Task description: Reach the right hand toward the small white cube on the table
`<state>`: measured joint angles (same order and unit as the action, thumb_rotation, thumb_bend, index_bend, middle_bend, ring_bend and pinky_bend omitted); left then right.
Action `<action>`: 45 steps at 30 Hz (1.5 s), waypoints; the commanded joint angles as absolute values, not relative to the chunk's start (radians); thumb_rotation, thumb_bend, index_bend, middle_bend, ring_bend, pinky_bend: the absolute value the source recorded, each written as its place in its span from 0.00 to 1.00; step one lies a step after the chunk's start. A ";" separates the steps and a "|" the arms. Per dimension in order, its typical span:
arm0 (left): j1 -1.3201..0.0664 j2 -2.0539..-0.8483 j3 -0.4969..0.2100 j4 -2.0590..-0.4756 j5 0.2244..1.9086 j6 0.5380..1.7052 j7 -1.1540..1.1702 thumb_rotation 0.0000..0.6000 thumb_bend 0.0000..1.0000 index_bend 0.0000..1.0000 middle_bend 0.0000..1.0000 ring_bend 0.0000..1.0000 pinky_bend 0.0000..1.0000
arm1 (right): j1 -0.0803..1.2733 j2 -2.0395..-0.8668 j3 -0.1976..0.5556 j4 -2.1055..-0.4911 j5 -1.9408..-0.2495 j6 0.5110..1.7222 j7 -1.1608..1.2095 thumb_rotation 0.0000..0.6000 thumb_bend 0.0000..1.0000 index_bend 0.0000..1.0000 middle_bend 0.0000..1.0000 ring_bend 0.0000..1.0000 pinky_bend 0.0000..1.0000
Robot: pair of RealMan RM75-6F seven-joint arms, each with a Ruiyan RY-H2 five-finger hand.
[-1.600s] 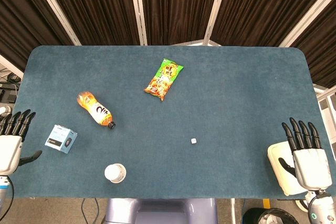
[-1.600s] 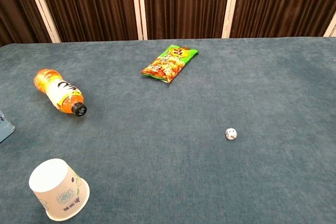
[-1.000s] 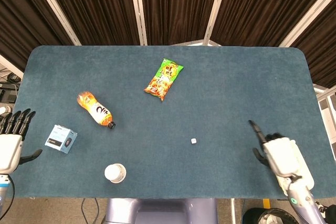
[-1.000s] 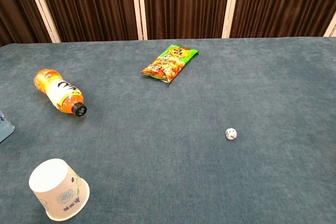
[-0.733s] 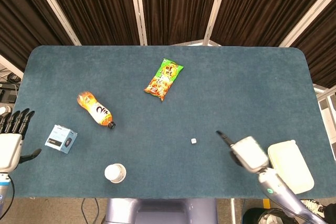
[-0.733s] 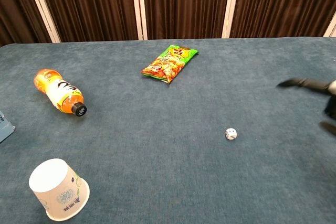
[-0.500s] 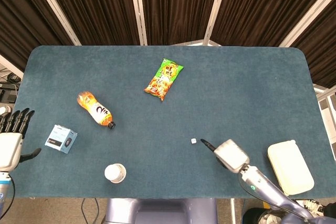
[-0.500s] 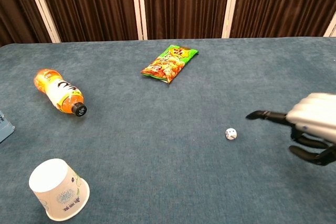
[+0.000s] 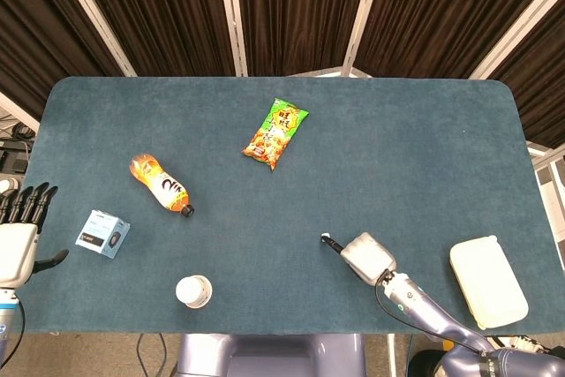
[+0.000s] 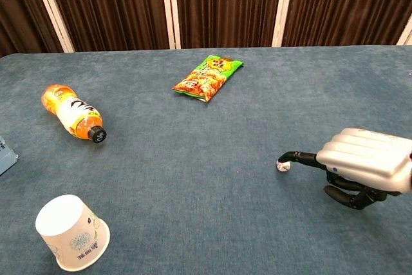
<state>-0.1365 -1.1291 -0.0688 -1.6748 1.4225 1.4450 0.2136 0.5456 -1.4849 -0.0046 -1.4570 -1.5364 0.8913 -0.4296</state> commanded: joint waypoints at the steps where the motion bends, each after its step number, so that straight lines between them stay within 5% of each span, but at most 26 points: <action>1: -0.136 -1.130 -0.068 -1.674 1.422 1.445 0.214 1.00 0.00 0.00 0.00 0.00 0.00 | 0.545 -1.484 -0.008 -1.456 -1.536 0.897 -0.427 1.00 0.62 0.07 0.89 0.87 1.00; 33: -0.141 -1.134 -0.064 -1.676 1.416 1.435 0.229 1.00 0.00 0.00 0.00 0.00 0.00 | 0.547 -1.432 -0.038 -1.423 -1.480 0.903 -0.388 1.00 0.62 0.10 0.89 0.87 1.00; 45: -0.139 -1.132 -0.063 -1.678 1.425 1.442 0.222 1.00 0.00 0.00 0.00 0.00 0.00 | 0.509 -1.296 -0.020 -1.560 -1.585 1.096 -0.314 1.00 0.62 0.10 0.89 0.87 1.00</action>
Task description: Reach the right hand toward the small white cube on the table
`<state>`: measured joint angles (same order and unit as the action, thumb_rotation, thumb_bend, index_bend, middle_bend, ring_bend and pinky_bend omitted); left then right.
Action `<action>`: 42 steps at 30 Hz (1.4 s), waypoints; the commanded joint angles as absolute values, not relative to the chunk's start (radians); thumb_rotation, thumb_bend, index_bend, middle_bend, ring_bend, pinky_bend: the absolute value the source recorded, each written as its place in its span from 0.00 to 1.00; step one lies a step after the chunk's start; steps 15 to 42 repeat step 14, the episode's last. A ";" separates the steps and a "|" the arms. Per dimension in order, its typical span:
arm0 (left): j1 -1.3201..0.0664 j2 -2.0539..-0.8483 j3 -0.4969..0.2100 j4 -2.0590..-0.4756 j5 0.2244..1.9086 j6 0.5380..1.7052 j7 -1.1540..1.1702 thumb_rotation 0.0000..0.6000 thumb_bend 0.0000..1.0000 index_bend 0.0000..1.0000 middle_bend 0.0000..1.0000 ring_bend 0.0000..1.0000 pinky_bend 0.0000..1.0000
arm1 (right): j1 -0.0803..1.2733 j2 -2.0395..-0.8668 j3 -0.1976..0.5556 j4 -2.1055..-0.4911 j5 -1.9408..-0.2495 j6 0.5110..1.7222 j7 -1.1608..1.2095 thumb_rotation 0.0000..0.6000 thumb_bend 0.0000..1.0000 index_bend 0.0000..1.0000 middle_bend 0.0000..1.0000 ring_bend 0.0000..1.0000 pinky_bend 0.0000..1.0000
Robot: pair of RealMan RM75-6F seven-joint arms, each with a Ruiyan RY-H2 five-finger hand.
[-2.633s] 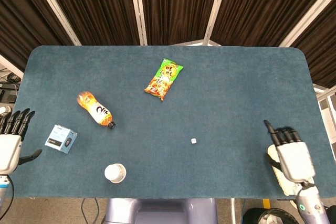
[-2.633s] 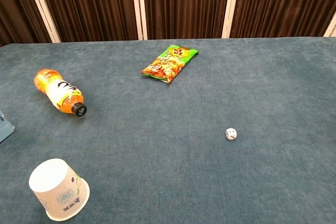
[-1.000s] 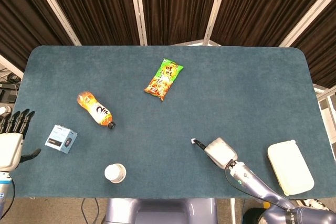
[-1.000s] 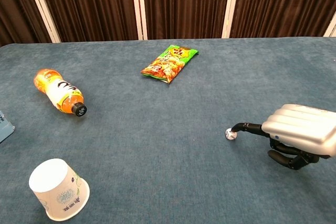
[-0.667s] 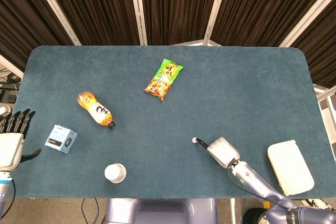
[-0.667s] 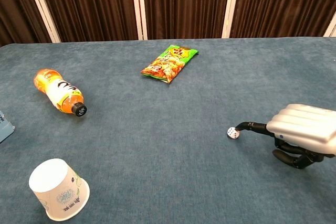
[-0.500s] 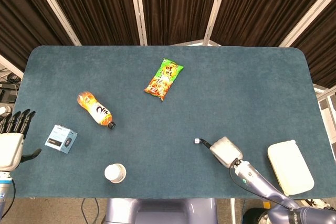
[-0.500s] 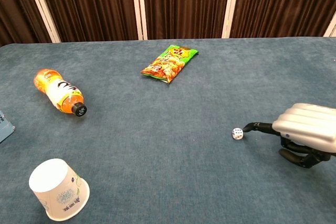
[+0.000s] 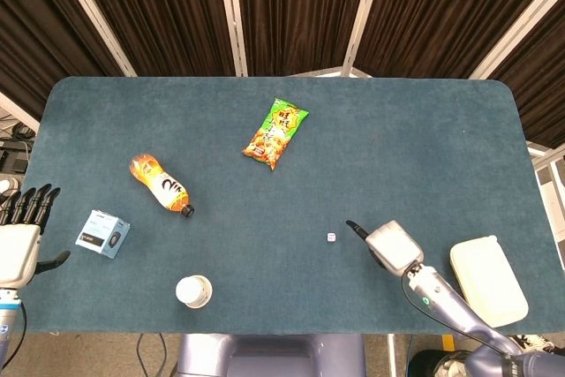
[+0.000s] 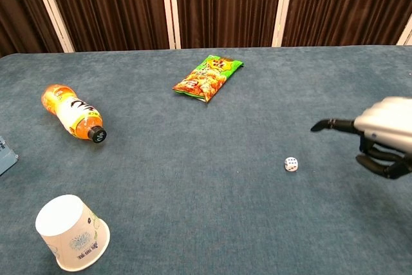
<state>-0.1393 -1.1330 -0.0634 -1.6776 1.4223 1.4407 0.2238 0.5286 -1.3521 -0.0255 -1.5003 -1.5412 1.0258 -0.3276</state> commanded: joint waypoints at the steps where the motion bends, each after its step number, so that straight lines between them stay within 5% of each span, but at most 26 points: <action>1: -0.139 -1.132 -0.063 -1.678 1.426 1.443 0.220 1.00 0.00 0.00 0.00 0.00 0.00 | 0.503 -1.283 -0.020 -1.574 -1.595 1.115 -0.312 1.00 0.62 0.10 0.89 0.87 1.00; 5: -0.137 -1.127 -0.061 -1.682 1.436 1.449 0.210 1.00 0.00 0.00 0.00 0.00 0.00 | 0.451 -1.204 -0.021 -1.635 -1.667 1.264 -0.295 1.00 0.59 0.11 0.89 0.87 1.00; 7: -0.136 -1.124 -0.058 -1.686 1.446 1.453 0.205 1.00 0.00 0.00 0.00 0.00 0.00 | 0.396 -1.183 -0.020 -1.626 -1.717 1.398 -0.277 1.00 0.51 0.12 0.86 0.83 0.92; 10: -0.132 -1.118 -0.053 -1.693 1.464 1.464 0.199 1.00 0.00 0.00 0.00 0.00 0.00 | 0.303 -1.174 -0.027 -1.584 -1.749 1.569 -0.251 1.00 0.15 0.11 0.56 0.48 0.49; 11: -0.130 -1.116 -0.051 -1.696 1.470 1.469 0.198 1.00 0.00 0.00 0.00 0.00 0.00 | 0.280 -1.168 -0.032 -1.583 -1.742 1.592 -0.246 1.00 0.05 0.08 0.37 0.27 0.29; 12: -0.128 -1.114 -0.048 -1.699 1.477 1.473 0.196 1.00 0.00 0.00 0.00 0.00 0.00 | 0.260 -1.159 -0.036 -1.588 -1.730 1.606 -0.245 1.00 0.00 0.05 0.19 0.11 0.14; 14: -0.124 -1.110 -0.043 -1.706 1.492 1.482 0.193 1.00 0.00 0.00 0.00 0.00 0.00 | 0.226 -1.140 -0.044 -1.605 -1.710 1.627 -0.243 1.00 0.00 0.01 0.03 0.00 0.01; 42: -0.124 -1.110 -0.043 -1.706 1.492 1.482 0.193 1.00 0.00 0.00 0.00 0.00 0.00 | 0.226 -1.140 -0.044 -1.605 -1.710 1.627 -0.243 1.00 0.00 0.01 0.03 0.00 0.01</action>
